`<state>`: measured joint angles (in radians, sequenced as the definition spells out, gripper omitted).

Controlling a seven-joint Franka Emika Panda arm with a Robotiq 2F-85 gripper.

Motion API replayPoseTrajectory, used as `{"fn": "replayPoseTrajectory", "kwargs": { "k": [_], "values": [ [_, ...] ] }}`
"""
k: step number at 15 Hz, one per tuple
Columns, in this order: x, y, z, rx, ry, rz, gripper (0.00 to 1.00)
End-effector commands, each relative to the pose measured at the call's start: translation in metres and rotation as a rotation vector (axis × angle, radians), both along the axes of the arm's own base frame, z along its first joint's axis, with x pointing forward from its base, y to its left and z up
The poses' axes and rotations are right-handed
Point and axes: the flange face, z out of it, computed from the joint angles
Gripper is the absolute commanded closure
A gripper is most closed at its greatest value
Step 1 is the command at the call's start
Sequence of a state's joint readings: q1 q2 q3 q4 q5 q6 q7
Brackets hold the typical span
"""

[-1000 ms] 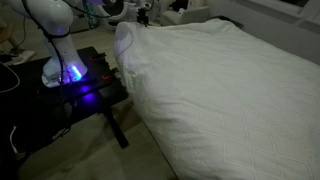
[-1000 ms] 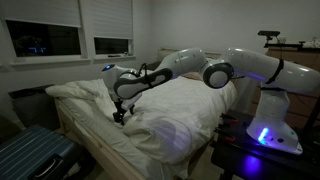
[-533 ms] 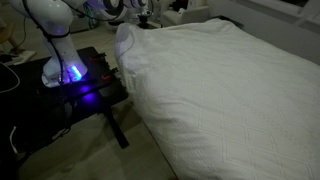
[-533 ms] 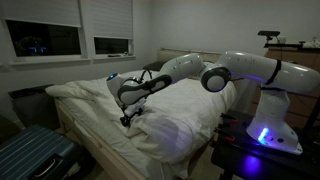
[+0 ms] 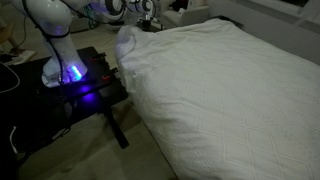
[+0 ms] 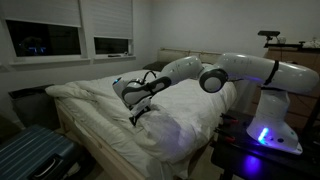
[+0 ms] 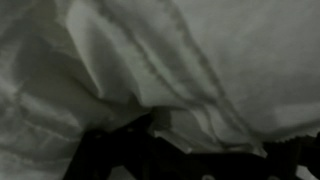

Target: Spread the corner of the bed well

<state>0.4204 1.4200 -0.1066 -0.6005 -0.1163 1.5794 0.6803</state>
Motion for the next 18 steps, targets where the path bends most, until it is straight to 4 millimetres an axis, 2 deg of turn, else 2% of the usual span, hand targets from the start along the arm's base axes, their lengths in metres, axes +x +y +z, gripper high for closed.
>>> {"fn": "replayPoseTrajectory", "kwargs": {
  "k": [1,4,5,6,9,11,15,16,18],
  "values": [
    [-0.007,-0.024,-0.01,-0.044,0.078,-0.093,0.0],
    [-0.011,-0.037,-0.025,-0.04,0.121,-0.109,0.0],
    [-0.012,-0.039,-0.032,-0.035,0.126,-0.112,0.25],
    [-0.013,-0.041,-0.037,-0.032,0.13,-0.107,0.26],
    [-0.009,-0.028,-0.033,-0.009,0.093,-0.058,0.48],
    [-0.004,-0.009,-0.016,0.017,0.049,-0.011,0.64],
    [0.003,0.045,0.037,0.098,-0.049,0.142,0.94],
    [0.003,0.06,0.05,0.126,-0.069,0.196,0.99],
    [-0.004,0.096,0.075,0.166,-0.108,0.293,1.0]
  ]
}}
